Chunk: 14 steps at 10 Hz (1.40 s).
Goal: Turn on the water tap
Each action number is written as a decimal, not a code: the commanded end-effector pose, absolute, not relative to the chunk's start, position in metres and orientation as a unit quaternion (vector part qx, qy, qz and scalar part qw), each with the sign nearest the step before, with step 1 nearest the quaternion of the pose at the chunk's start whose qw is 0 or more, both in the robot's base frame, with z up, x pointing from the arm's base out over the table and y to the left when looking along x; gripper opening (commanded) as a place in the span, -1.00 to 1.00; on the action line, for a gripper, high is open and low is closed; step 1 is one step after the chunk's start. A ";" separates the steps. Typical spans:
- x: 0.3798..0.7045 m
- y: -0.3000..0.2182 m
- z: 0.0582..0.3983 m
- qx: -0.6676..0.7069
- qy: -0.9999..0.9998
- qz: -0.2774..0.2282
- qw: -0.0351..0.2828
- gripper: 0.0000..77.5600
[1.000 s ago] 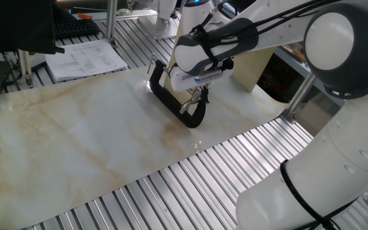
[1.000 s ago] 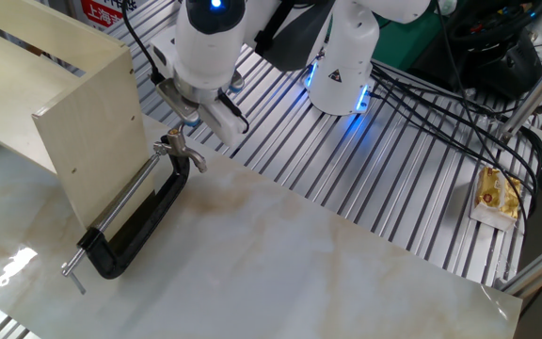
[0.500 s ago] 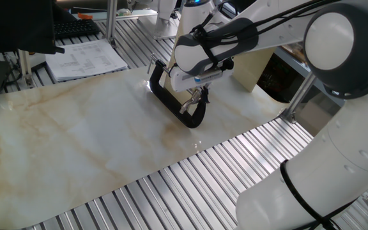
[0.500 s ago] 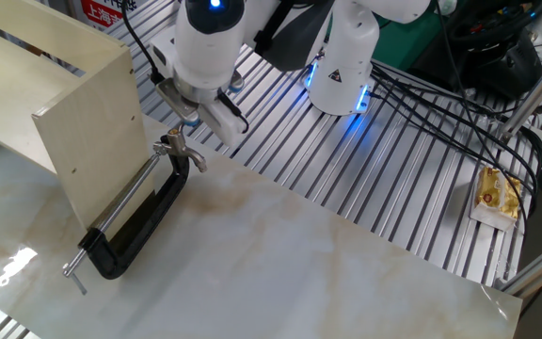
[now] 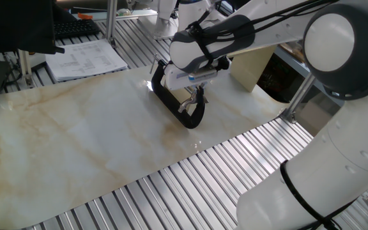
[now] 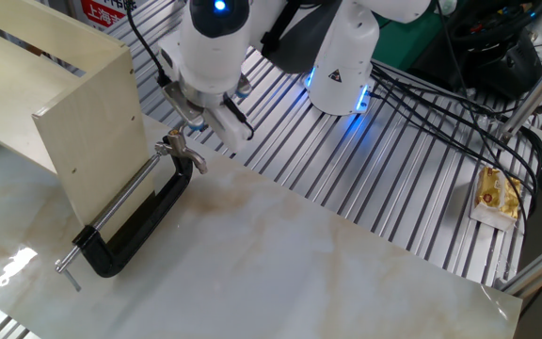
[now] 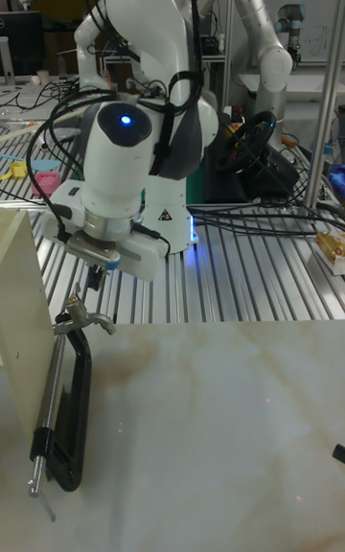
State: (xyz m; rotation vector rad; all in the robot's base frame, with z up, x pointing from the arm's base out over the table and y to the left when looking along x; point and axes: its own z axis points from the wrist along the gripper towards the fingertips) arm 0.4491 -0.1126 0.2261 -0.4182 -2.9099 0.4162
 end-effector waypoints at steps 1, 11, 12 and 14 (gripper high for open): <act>0.454 -0.080 0.238 -0.156 -0.980 0.111 0.050 -1.00; 0.456 -0.078 0.283 -0.091 -0.995 0.018 -0.029 -1.00; 0.455 -0.079 0.287 -0.086 -0.996 0.013 -0.032 -1.00; 0.455 -0.080 0.289 -0.085 -0.996 0.011 -0.034 -1.00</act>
